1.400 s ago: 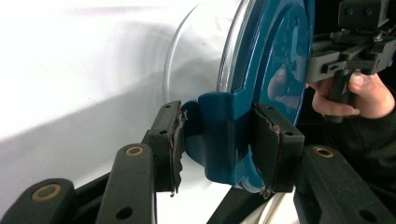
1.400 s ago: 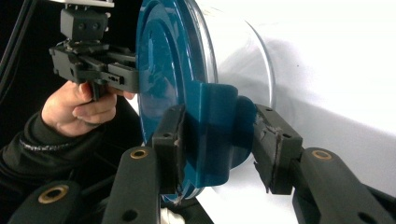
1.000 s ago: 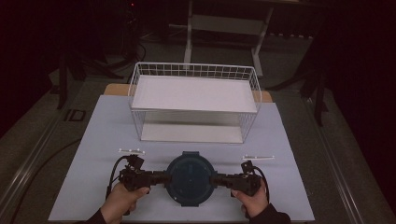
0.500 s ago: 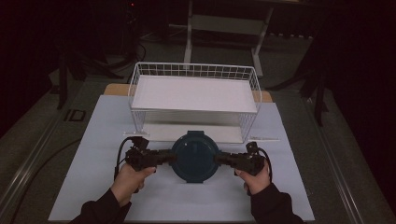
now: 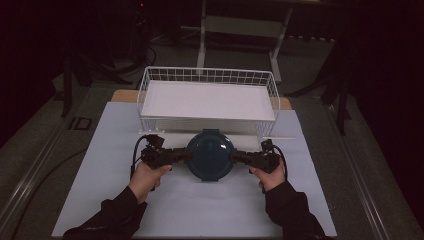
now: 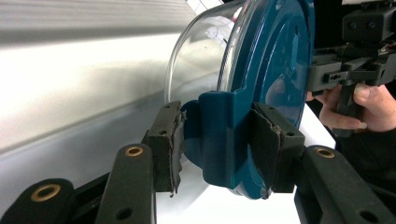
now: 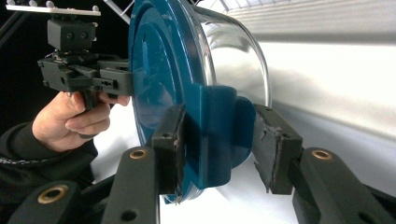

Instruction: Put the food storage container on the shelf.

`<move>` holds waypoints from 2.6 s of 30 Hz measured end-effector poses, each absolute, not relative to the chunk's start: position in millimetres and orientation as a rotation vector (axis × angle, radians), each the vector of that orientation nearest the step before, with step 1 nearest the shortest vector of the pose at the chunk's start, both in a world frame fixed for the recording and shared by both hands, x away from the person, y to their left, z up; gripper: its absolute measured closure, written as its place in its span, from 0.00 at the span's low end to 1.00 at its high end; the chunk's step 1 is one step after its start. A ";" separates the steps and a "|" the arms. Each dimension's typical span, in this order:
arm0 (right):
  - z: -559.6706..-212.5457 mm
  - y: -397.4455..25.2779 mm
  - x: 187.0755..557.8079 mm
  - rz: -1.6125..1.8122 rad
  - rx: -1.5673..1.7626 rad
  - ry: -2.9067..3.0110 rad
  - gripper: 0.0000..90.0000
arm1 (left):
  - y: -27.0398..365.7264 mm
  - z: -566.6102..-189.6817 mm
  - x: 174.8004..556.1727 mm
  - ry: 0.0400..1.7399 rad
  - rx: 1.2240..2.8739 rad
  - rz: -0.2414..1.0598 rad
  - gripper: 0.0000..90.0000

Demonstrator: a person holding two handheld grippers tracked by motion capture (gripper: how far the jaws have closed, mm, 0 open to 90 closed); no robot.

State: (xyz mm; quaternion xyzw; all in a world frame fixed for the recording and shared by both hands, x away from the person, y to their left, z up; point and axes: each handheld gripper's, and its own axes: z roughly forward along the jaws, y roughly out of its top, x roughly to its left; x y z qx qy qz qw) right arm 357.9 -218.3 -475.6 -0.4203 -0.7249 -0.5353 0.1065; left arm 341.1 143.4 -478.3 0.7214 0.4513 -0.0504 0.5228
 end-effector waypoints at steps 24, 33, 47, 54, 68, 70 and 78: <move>-503.3 -212.6 396.7 -1.598 -1.306 -2.186 0.62 | 140.7 -506.1 374.7 1.125 1.688 -0.072 0.61; -506.7 -211.8 403.5 -1.638 -1.321 -2.189 0.62 | 146.4 -517.5 380.3 1.137 1.603 -0.114 0.61; -508.4 -209.1 402.1 -1.637 -1.420 -2.183 0.55 | 142.3 -524.7 384.1 1.130 1.560 -0.029 0.49; -507.0 -207.6 405.6 -1.632 -1.468 -2.171 0.48 | 138.5 -520.1 384.2 1.137 1.584 0.079 0.42; -499.5 -200.3 407.2 -1.626 -1.513 -2.231 0.49 | 135.3 -515.4 386.7 1.154 1.589 0.135 0.36; -499.8 -200.7 406.6 -1.625 -1.514 -2.227 0.49 | 137.3 -515.7 384.0 1.108 1.606 0.143 0.31; -491.6 -203.1 392.5 -1.656 -1.479 -2.226 0.47 | 142.2 -508.1 367.2 1.033 1.619 0.090 0.10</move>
